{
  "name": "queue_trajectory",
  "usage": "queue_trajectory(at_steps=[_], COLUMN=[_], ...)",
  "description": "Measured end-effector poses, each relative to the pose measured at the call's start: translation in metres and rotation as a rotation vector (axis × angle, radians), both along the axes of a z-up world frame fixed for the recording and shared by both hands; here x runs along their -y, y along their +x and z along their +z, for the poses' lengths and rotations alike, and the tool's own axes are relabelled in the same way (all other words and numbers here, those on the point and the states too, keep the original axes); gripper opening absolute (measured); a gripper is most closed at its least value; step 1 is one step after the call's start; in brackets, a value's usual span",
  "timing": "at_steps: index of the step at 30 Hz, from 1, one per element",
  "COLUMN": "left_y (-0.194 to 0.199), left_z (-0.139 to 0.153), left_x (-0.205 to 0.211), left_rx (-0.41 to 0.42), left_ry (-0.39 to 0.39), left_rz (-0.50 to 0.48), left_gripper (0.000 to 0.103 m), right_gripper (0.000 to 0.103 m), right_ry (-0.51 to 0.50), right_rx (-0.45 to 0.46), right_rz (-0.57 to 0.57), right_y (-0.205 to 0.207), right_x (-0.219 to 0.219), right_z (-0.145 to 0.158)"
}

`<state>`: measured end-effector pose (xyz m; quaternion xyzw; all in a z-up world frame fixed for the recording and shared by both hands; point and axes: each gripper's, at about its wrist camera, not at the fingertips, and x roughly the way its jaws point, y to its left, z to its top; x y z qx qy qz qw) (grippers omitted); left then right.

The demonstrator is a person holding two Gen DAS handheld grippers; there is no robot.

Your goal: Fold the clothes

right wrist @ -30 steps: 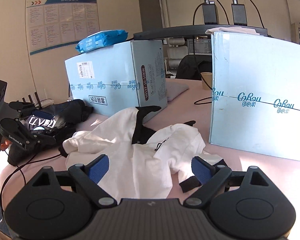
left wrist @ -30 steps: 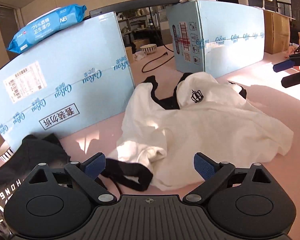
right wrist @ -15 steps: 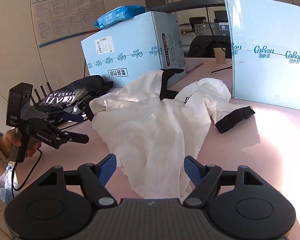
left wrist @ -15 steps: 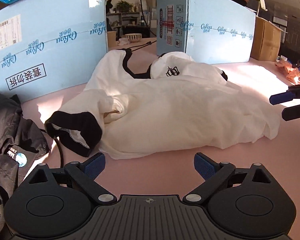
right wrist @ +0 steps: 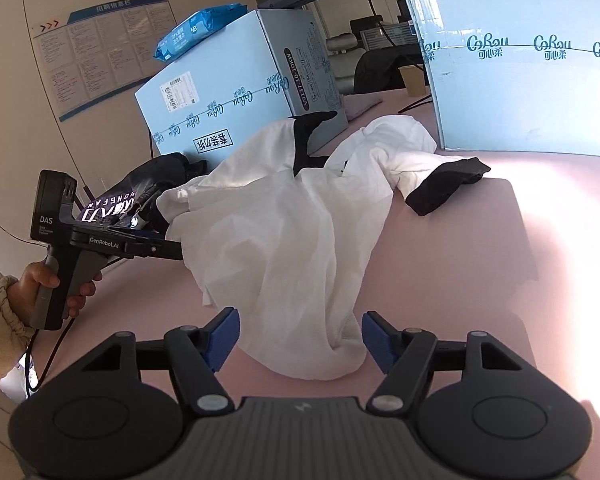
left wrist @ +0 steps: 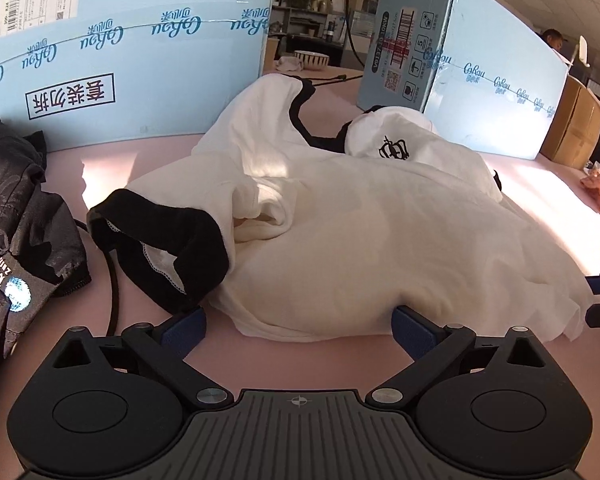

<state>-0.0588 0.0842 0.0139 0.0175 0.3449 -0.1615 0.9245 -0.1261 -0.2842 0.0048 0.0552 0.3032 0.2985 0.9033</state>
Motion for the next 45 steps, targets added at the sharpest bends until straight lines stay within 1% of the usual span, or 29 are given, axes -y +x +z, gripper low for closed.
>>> queue_trajectory(at_steps=[1,2,3,4,5,6,7,8,9,10,12,15,17,21,23,25,28,29,30,32,33,35,38,40,41,42,43,44,45], left_y=[-0.001,-0.001,0.000,0.001,0.003,0.005,0.007,0.008,0.010,0.010,0.011,0.016,0.021,0.028,0.032,0.038,0.059,0.070,0.084,0.110,0.120,0.144,0.175,0.190,0.196,0.201,0.203,0.202,0.200], left_z=[-0.001,0.000,0.001,0.003,0.005,0.006,0.007,0.008,0.008,0.009,0.011,0.020,0.033,0.073,0.099,0.122,0.141,0.143,0.141,0.131,0.126,0.114,0.100,0.094,0.092,0.092,0.092,0.093,0.096], left_x=[0.002,0.001,-0.001,-0.004,-0.008,-0.011,-0.014,-0.015,-0.015,-0.013,-0.009,-0.012,-0.014,-0.008,-0.001,0.002,0.002,0.007,0.010,0.016,0.019,0.024,0.026,0.025,0.025,0.024,0.022,0.019,0.016], left_rx=[0.010,0.016,0.020,0.022,0.021,0.015,0.005,-0.003,-0.007,-0.007,-0.011,-0.049,-0.066,-0.057,-0.066,-0.051,0.006,0.007,-0.013,-0.051,-0.057,-0.039,-0.039,-0.035,-0.035,-0.049,-0.069,-0.083,-0.089], left_ry=[0.012,0.009,0.000,-0.014,-0.032,-0.049,-0.065,-0.075,-0.078,-0.068,-0.050,-0.076,-0.075,-0.021,0.003,0.018,0.051,0.065,0.068,0.064,0.065,0.082,0.064,0.054,0.053,0.045,0.030,0.011,-0.001], left_rz=[0.004,0.007,0.009,0.014,0.021,0.024,0.018,0.008,-0.002,-0.018,-0.044,-0.073,-0.096,-0.160,-0.191,-0.210,-0.189,-0.180,-0.175,-0.173,-0.167,-0.133,-0.088,-0.066,-0.058,-0.063,-0.074,-0.085,-0.097], left_gripper=[0.096,0.090,0.080,0.073,0.054,0.036,0.033,0.030,0.026,0.024,0.020,0.019,0.019,0.019,0.019,0.019,0.020,0.021,0.021,0.022,0.022,0.022,0.022,0.029,0.039,0.059,0.069,0.076,0.076], right_gripper=[0.069,0.069,0.069,0.064,0.053,0.046,0.030,0.017,0.016,0.015,0.012,0.010,0.009,0.009,0.009,0.009,0.009,0.009,0.009,0.009,0.009,0.009,0.009,0.009,0.009,0.009,0.009,0.009,0.009], right_ry=[0.003,0.009,0.019,0.031,0.034,0.036,0.038,0.039,0.041,0.047,0.086,0.140,0.168,0.211,0.232,0.252,0.204,0.185,0.179,0.174,0.171,0.166,0.164,0.153,0.146,0.140,0.133,0.134,0.137], right_rx=[-0.003,-0.006,-0.003,-0.004,-0.011,-0.018,-0.026,-0.034,-0.042,-0.044,-0.038,-0.027,0.002,0.047,0.089,0.133,0.192,0.207,0.210,0.202,0.199,0.194,0.174,0.167,0.162,0.157,0.149,0.140,0.131], right_rz=[0.007,0.013,0.015,0.016,0.021,0.027,0.034,0.041,0.047,0.054,0.048,0.034,-0.002,-0.030,-0.039,-0.047,-0.073,-0.081,-0.088,-0.116,-0.131,-0.155,-0.195,-0.223,-0.237,-0.250,-0.261,-0.268,-0.275], right_y=[0.001,0.002,0.002,0.002,0.004,0.005,0.006,0.008,0.009,0.010,0.011,0.013,0.014,0.021,0.022,0.025,0.036,0.043,0.049,0.074,0.085,0.105,0.142,0.163,0.172,0.182,0.190,0.196,0.202], right_x=[-0.002,-0.003,-0.004,-0.005,-0.007,-0.009,-0.011,-0.013,-0.015,-0.019,-0.019,-0.017,-0.011,0.003,0.011,0.020,0.024,0.024,0.024,0.026,0.027,0.028,0.026,0.024,0.023,0.021,0.020,0.020,0.020], right_z=[-0.001,-0.002,-0.002,-0.003,-0.004,-0.005,-0.007,-0.008,-0.010,-0.010,-0.009,-0.007,0.001,0.024,0.045,0.067,0.091,0.097,0.101,0.108,0.109,0.111,0.106,0.102,0.100,0.098,0.093,0.089,0.086])
